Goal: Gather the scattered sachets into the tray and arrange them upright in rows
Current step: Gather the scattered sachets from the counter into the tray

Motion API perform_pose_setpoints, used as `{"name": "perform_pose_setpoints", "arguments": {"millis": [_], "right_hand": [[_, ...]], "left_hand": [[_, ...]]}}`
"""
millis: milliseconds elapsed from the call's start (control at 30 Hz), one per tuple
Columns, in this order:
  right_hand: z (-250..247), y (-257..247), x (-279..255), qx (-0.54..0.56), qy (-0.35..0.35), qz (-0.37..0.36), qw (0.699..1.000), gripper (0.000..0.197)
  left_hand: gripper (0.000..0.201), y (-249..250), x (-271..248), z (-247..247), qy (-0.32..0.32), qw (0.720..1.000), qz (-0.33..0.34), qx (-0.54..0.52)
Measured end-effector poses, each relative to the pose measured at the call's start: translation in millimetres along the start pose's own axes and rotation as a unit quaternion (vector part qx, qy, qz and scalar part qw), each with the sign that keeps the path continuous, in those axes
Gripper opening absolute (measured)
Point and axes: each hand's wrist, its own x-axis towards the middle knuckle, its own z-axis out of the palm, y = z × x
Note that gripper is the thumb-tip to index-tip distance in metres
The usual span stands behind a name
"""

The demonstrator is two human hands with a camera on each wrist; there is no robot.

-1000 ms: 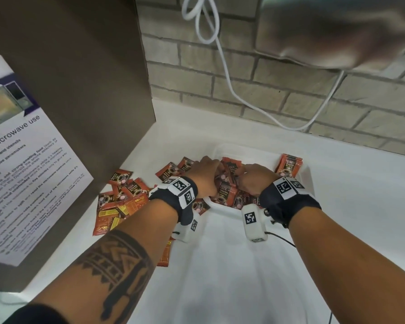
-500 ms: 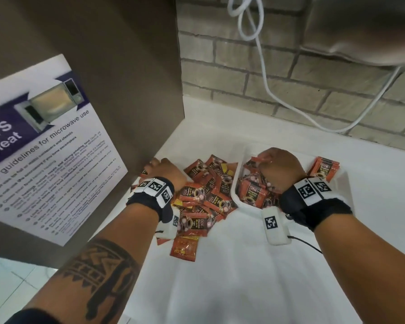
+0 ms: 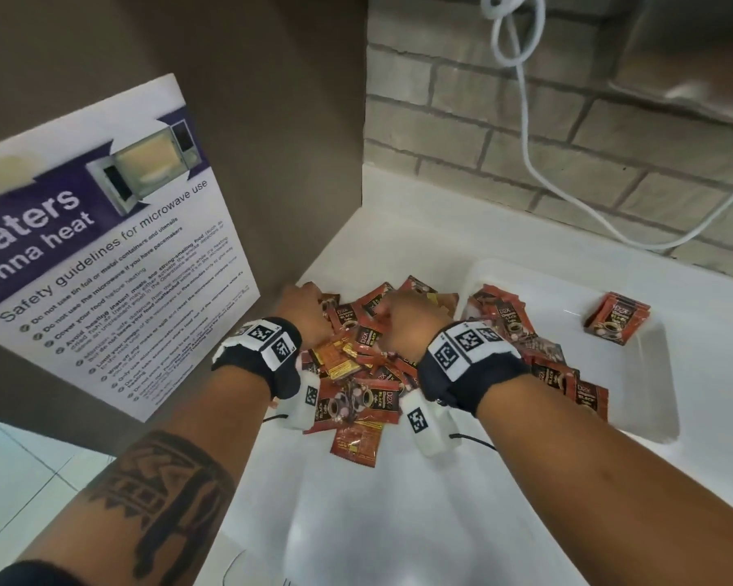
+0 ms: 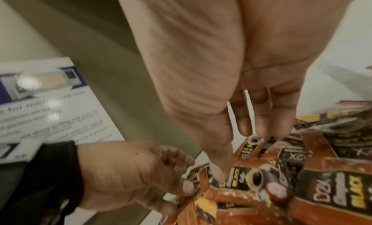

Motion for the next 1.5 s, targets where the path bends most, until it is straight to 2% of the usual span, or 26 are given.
{"name": "perform_pose_setpoints", "arguments": {"millis": [100, 200, 333, 433, 667, 767, 833, 967, 1100, 1200, 1300, 1433, 1500], "right_hand": [[15, -6, 10, -0.015, -0.019, -0.009, 1.0, 0.071], [25, -9, 18, -0.038, -0.017, -0.013, 0.999, 0.068], [26, -7, 20, -0.052, -0.002, -0.024, 0.998, 0.056], [25, -2, 21, -0.04, 0.001, -0.015, 0.999, 0.05], [8, -2, 26, -0.006, 0.028, -0.006, 1.0, 0.055], [0, -7, 37, -0.023, 0.031, 0.01, 0.999, 0.048], [-1, -11, 47, -0.026, 0.02, 0.027, 0.999, 0.044], [6, -20, 66, 0.006, 0.001, 0.024, 1.0, 0.064], [17, -22, 77, -0.031, -0.011, 0.014, 0.999, 0.076], [22, -22, 81, -0.047, -0.004, 0.046, 0.998, 0.071], [21, -22, 83, -0.07, -0.013, 0.041, 0.997, 0.067], [20, -20, 85, -0.095, -0.032, 0.043, 0.994, 0.063], [18, -21, 85, -0.111, -0.044, 0.036, 0.992, 0.048]], "left_hand": [[0.097, -14, 10, 0, -0.036, 0.999, -0.001, -0.015], [0.12, -16, 15, 0, -0.066, 0.997, 0.025, -0.017], [0.128, -14, 22, 1, -0.097, 0.993, 0.052, -0.033], [0.125, -14, 26, 1, -0.097, 0.993, 0.046, -0.047], [0.076, -16, 30, 5, -0.102, 0.989, 0.047, -0.098], [0.065, -17, 28, 4, -0.108, 0.988, 0.043, -0.105], [0.065, -17, 26, 4, -0.103, 0.989, 0.043, -0.093], [0.083, -20, 22, 4, -0.084, 0.993, 0.063, -0.051], [0.093, -16, 23, 3, -0.111, 0.986, 0.062, -0.111], [0.084, -15, 22, 6, -0.095, 0.991, 0.071, -0.06], [0.074, -12, 19, 9, -0.074, 0.994, 0.068, -0.044], [0.077, -8, 20, 11, -0.077, 0.994, 0.067, -0.036], [0.078, -8, 21, 11, -0.074, 0.994, 0.069, -0.052]]}}
